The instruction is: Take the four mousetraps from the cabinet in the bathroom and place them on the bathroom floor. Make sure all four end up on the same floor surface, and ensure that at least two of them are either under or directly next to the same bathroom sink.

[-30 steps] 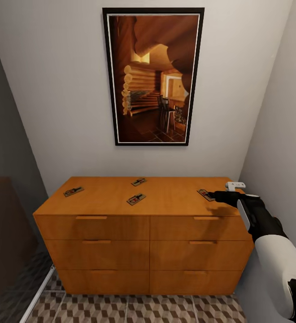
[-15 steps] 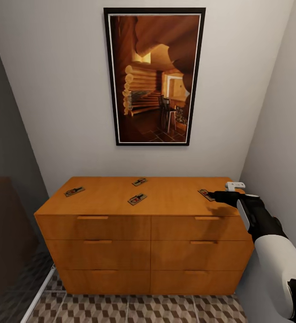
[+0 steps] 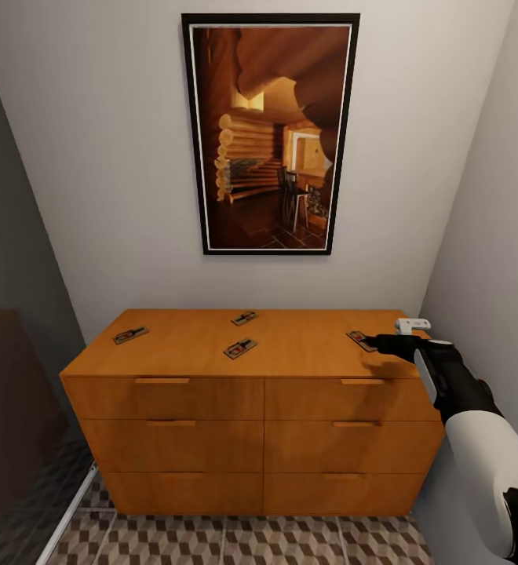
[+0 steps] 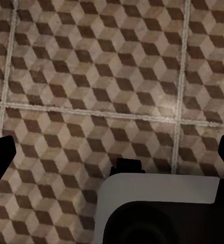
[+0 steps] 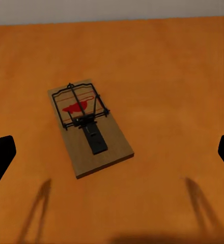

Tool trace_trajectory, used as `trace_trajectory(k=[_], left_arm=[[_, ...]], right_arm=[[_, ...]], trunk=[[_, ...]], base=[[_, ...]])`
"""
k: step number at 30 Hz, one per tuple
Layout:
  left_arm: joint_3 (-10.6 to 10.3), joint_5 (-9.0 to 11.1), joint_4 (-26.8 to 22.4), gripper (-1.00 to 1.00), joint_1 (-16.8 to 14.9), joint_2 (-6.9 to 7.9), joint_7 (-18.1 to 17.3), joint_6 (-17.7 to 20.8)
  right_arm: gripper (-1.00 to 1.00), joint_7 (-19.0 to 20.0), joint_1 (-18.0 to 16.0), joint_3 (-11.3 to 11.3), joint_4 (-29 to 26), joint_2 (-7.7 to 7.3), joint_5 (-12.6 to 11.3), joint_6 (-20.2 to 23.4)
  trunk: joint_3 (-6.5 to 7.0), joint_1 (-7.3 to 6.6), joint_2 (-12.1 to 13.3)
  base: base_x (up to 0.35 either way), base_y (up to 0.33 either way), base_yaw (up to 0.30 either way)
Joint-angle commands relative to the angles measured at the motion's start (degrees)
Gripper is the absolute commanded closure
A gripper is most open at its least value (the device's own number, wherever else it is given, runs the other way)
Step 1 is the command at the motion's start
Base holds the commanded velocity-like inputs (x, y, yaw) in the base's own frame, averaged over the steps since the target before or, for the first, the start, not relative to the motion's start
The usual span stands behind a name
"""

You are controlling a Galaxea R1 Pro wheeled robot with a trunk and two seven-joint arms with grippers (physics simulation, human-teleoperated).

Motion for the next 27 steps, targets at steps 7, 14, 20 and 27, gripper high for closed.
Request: trace_trajectory(k=[7, 14, 20, 27], left_arm=[[0.1, 0.0, -0.1, -1.0, 0.0, -0.01, 0.0, -0.1], [0.2, 0.0, -0.1, -1.0, 0.0, -0.01, 0.0, -0.1], [0.1, 0.0, -0.1, -1.0, 0.0, -0.01, 0.0, -0.1], [0.1, 0.0, -0.1, -1.0, 0.0, -0.01, 0.0, -0.1]], right_arm=[[-1.0, 0.3, 0.0, -0.2, -0.1, 0.17, 4.7, 0.3], [-1.0, 0.3, 0.0, -0.2, -0.1, 0.28, 6.2, 0.3], [-1.0, 0.3, 0.0, -0.1, -0.1, 0.32, 6.4, 0.3], [-1.0, 0.6, 0.0, -0.1, -0.1, 0.37, 6.4, 0.2]], trunk=[[-0.05, 0.0, 0.0], [-0.05, 0.0, 0.0], [-0.05, 0.0, 0.0], [-0.05, 0.0, 0.0]], base=[[0.0, 0.0, 0.0], [0.0, 0.019, 0.0], [0.0, 0.078, 0.0], [0.0, 0.013, 0.0]])
